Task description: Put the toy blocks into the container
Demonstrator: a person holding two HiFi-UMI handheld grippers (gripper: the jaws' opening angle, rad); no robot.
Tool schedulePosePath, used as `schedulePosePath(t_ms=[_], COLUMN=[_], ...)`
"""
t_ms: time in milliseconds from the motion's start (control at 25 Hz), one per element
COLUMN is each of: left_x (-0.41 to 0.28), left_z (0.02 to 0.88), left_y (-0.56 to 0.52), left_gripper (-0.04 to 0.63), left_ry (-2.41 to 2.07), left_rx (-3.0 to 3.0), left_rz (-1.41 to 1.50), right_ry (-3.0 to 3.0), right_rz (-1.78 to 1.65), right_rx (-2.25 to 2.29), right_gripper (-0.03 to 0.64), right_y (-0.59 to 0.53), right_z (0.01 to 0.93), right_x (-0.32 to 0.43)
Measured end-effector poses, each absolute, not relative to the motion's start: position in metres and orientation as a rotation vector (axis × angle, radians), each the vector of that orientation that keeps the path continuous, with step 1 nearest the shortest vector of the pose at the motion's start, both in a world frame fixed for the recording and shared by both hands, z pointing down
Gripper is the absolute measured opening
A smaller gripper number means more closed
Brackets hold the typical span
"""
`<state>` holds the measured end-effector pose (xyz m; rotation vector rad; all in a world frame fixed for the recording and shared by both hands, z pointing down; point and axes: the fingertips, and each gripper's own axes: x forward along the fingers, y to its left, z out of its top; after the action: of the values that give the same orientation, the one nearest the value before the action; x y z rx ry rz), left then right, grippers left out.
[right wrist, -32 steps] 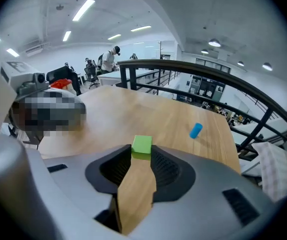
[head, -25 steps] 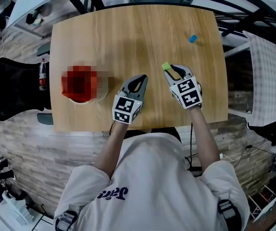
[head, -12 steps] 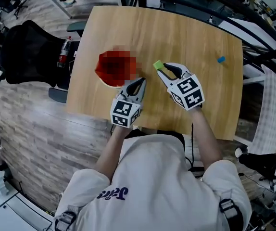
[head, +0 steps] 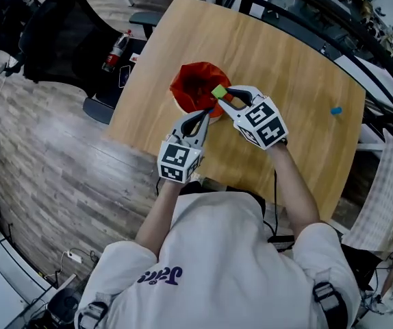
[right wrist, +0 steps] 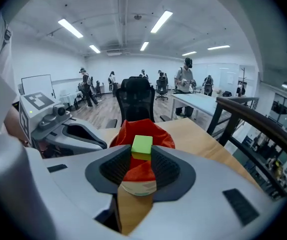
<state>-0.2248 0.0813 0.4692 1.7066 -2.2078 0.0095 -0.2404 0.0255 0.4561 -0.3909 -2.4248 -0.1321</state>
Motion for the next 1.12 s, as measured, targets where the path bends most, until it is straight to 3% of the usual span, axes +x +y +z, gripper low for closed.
schedulePosePath(t_ms=[320,600,1120], left_x=[-0.239,-0.229,-0.151], left_z=[0.474,0.475,0.472], left_y=[0.112,0.112,0.027], left_gripper=[0.014,0.014,0.014], left_ry=[-2.254,-2.242,-2.021], left_rx=[1.625,1.651,1.930], left_rz=[-0.030,-0.035,0.040], right_ry=[-2.280,-2.347,-2.448], right_rz=[-0.350,-0.319,-0.082], right_rx=[-0.481,-0.443,-0.055], right_gripper=[0.133,0.133,0.133], right_y=[0.053,0.055,-0.034], right_z=[0.481,0.472,0.463], right_x=[-0.259,-0.250,-0.131])
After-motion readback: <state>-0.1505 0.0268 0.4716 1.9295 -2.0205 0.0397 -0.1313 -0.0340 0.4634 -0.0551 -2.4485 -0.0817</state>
